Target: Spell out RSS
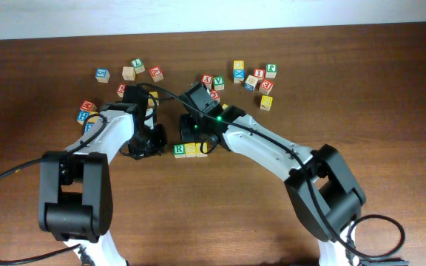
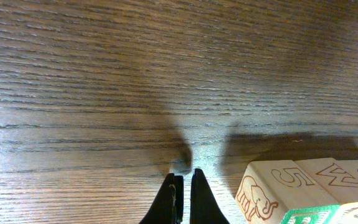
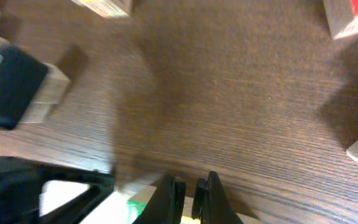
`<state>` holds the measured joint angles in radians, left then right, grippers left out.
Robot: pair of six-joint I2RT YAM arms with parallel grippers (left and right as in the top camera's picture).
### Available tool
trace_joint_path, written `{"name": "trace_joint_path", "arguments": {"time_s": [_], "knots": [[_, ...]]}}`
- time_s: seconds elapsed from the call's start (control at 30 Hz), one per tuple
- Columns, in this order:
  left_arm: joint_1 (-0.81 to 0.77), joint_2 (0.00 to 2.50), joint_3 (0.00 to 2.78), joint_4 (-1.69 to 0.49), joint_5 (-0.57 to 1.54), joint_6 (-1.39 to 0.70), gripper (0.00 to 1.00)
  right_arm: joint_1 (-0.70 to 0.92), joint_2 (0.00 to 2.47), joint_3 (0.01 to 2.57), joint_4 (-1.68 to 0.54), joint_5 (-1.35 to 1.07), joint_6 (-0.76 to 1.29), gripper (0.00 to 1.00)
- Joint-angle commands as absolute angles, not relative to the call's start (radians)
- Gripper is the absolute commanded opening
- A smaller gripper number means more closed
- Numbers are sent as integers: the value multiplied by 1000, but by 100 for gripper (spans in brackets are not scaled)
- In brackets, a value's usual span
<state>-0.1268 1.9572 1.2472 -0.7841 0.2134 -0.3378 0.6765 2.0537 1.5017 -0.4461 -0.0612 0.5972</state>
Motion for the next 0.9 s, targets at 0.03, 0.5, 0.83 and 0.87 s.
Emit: {"name": "trace_joint_path", "arguments": {"time_s": [0.03, 0.5, 0.83, 0.87], "knots": [[-121, 1967, 1244, -783, 214, -352, 0, 680, 2067, 1509, -446, -72, 591, 4], [-122, 1967, 1244, -782, 268, -400, 0, 681, 2069, 1475, -459, -78, 591, 4], [-123, 1967, 1244, -782, 274, -400, 0, 681, 2120, 1475, -455, -125, 592, 4], [-123, 1967, 1244, -782, 274, -400, 0, 682, 2121, 1475, -456, -126, 591, 4]]}}
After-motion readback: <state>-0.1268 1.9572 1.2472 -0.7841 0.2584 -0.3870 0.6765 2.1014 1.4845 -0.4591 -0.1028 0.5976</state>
